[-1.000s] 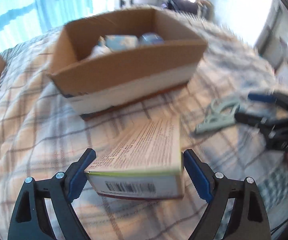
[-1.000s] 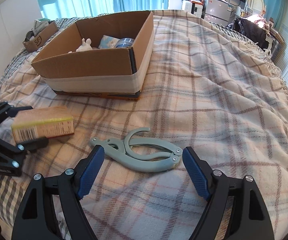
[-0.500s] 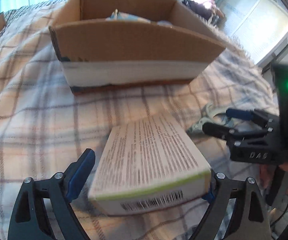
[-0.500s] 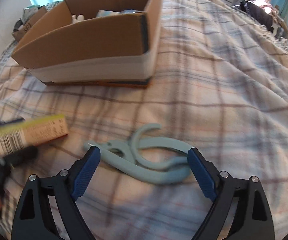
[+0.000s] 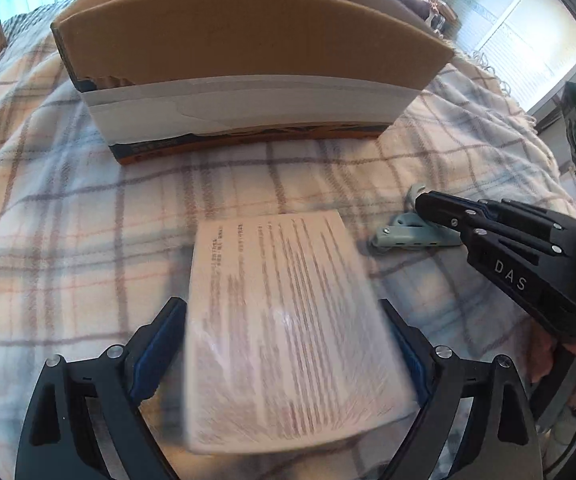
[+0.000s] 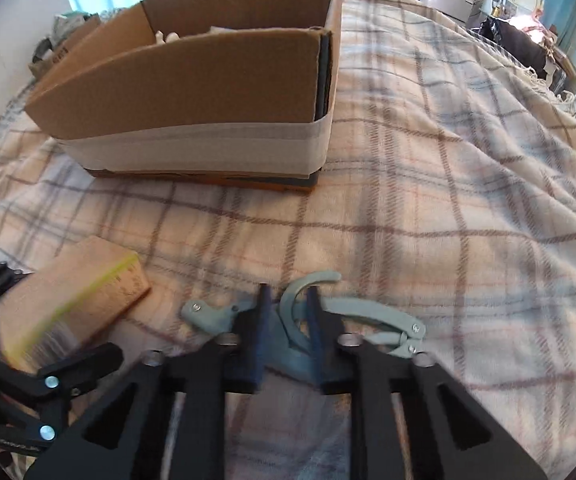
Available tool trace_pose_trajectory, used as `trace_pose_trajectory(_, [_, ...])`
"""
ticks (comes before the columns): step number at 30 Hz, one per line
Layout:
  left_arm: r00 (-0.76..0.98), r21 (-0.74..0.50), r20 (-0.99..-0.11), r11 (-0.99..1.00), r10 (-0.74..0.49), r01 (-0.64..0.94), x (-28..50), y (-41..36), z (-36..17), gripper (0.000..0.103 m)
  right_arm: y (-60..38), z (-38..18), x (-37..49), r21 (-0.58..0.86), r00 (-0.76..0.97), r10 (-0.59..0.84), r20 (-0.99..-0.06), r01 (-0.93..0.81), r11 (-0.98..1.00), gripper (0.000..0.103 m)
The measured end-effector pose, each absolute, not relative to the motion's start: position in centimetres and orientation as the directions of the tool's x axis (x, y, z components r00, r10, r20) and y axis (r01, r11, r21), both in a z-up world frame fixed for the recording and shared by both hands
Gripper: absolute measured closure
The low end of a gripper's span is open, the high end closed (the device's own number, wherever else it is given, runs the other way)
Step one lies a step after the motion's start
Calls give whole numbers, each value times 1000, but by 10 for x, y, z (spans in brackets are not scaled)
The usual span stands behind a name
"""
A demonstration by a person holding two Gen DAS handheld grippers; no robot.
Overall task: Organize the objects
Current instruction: 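Close the right tool on the mint-green clip while the left tool holds the medicine box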
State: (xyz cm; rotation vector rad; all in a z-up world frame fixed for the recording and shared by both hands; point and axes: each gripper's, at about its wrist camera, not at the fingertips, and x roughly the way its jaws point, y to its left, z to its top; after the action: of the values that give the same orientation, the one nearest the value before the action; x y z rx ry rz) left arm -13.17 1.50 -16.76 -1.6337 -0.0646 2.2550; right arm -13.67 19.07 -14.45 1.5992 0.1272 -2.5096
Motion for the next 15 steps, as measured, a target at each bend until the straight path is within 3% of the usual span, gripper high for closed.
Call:
trace_pose_trajectory(5, [-292, -232, -908, -941, 300, -246, -122, 17, -164, 9, 198, -124, -121, 55, -475, -132, -870, 172, -984, 101])
trace_pose_trajectory(9, [-304, -141, -929, -960, 213, -242, -129, 22, -172, 9, 202, -113, -111, 101, -469, -173, -866, 174, -980, 101])
trace_pose_trajectory(11, [-301, -126, -933, -963, 196, -237, -131, 19, -176, 23, 211, -112, -111, 110, -479, -166, -862, 142, -984, 101])
trace_pose_trajectory(12, [-302, -134, -932, -964, 202, -231, -131, 17, -176, 26, 215, -114, -111, 118, -468, -166, -868, 130, -984, 95])
trace_pose_trajectory(13, [-313, -144, -926, -964, 212, -224, -130, 14, -173, 26, 216, -113, -111, 128, -451, -172, -876, 127, -984, 76])
trace_pose_trajectory(15, [-349, -161, -909, -965, 227, -208, -128, 7, -164, 26, 217, -112, -109, 139, -439, -182, -880, 128, -982, 48])
